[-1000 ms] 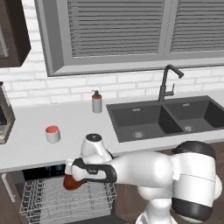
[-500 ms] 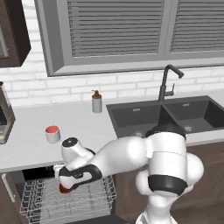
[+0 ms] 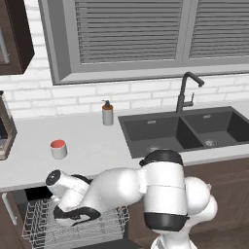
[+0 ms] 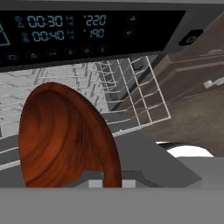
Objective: Pick up the cup and bowl from the counter, place them in the dishwasher, and close the dishwasher door.
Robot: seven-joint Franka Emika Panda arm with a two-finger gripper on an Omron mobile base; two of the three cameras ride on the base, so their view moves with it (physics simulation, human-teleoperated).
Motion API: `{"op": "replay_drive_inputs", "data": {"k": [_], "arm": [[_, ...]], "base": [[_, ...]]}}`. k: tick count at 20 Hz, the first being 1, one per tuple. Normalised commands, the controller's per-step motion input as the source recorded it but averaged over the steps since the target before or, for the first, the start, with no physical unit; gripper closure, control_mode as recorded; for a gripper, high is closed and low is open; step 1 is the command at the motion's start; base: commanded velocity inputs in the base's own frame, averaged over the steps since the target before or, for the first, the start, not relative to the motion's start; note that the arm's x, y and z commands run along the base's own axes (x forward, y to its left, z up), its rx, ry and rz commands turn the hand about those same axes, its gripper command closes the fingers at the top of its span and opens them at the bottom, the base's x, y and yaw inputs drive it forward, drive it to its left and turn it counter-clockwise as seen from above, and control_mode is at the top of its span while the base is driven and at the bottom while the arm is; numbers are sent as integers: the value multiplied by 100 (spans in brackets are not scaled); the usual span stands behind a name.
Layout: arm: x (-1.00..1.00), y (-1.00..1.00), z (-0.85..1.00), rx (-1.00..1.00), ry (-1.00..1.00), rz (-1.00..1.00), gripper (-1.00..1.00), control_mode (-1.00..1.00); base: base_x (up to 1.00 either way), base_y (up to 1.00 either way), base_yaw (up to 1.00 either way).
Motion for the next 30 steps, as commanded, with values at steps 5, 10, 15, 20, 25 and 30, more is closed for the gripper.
{"op": "replay_drive_inputs", "data": {"k": [5, 10, 15, 20, 25, 30], "arm": [[1, 4, -22, -15, -16, -7, 100, -100], [17, 24, -23, -4, -6, -4, 100, -100], [26, 18, -30, -3, -5, -3, 100, -100], [29, 22, -37, -1, 0, -1, 100, -100], [23, 33, -42, 0, 0, 0, 100, -100], [28, 39, -45, 0, 0, 0, 100, -100]], "base": [[0, 0, 0], [0, 0, 0], [0, 0, 0], [0, 0, 0], [0, 0, 0], [0, 0, 0]]}}
